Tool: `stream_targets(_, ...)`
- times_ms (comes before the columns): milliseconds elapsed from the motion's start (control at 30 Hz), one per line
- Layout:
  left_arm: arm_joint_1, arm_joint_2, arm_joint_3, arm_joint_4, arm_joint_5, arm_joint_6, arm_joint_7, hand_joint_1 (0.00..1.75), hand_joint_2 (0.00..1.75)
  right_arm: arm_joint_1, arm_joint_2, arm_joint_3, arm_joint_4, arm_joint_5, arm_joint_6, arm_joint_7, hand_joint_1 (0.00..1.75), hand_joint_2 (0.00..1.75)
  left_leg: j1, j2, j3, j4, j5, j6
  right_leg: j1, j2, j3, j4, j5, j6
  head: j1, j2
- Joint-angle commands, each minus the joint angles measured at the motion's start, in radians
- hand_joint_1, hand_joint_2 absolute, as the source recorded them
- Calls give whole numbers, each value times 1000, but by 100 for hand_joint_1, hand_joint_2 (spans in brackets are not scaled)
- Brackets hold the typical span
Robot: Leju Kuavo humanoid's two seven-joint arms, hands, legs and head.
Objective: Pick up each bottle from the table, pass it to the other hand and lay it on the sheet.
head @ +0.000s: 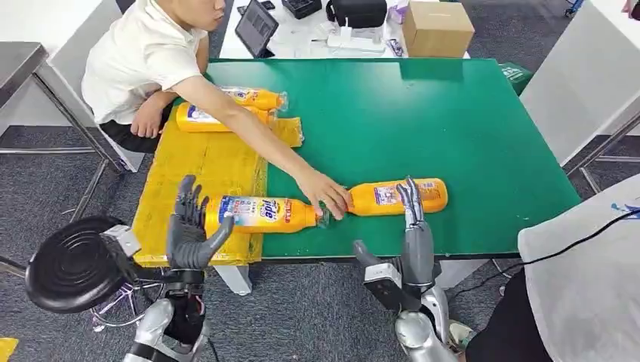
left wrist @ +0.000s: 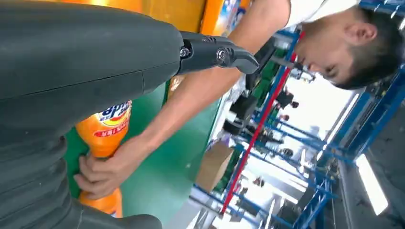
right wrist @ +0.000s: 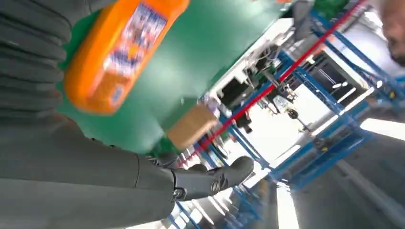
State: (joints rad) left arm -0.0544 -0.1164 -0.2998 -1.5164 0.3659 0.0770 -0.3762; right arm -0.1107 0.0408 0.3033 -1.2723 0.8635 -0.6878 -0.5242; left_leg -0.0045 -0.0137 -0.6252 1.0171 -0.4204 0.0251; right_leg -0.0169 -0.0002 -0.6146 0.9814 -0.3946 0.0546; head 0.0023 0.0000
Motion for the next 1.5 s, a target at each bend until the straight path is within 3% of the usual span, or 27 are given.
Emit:
stream_targets(33, -13, -12, 5, 32, -23, 8, 44, 0, 175, -193, -8, -62, 352, 318, -10, 115, 0, 175, 0, 2, 5, -1, -1, -1, 1, 2, 4, -1, 0, -2, 0, 0)
stream_targets(267, -40, -6, -28, 60, -117, 99, 55, 0, 175, -337, -87, -18, 565, 350, -10, 256, 0, 175, 0, 1, 4, -1, 0, 0, 0, 0, 3, -1, 0, -1, 0, 0)
stream_targets(700, -38, 8, -47, 62, -131, 90, 78, 0, 175, -365, -163, 14, 637, 361, 18, 334, 0, 175, 0, -1, 6, -1, -1, -1, 1, -1, 6, -1, -1, -2, 0, 0)
stream_targets(800, -46, 10, -53, 76, -136, 84, 81, 0, 175, -385, -178, 17, 656, 365, 19, 342, 0, 175, 0, 0, 5, -1, -1, -1, 0, 0, 5, -1, -1, -2, 0, 0)
stream_targets(1067, -86, -5, -83, 125, -80, 51, 140, 0, 175, -467, -139, 4, 768, 255, 178, 265, 0, 175, 0, 1, 3, 0, 0, 0, 0, 0, 2, 0, 0, -1, 0, 0)
stream_targets(1200, -110, -7, -101, 161, -58, 39, 148, 0, 175, -517, -118, 41, 819, 278, 204, 277, 0, 175, 0, 2, 4, 0, -1, -1, 0, 2, 3, 0, 0, -1, 0, 0)
stream_targets(1500, -117, -10, -105, 169, -53, 38, 152, 0, 175, -523, -118, 50, 830, 284, 206, 283, 0, 175, 0, 0, 3, 0, 0, 0, 0, 0, 3, 0, 0, -1, 0, 0)
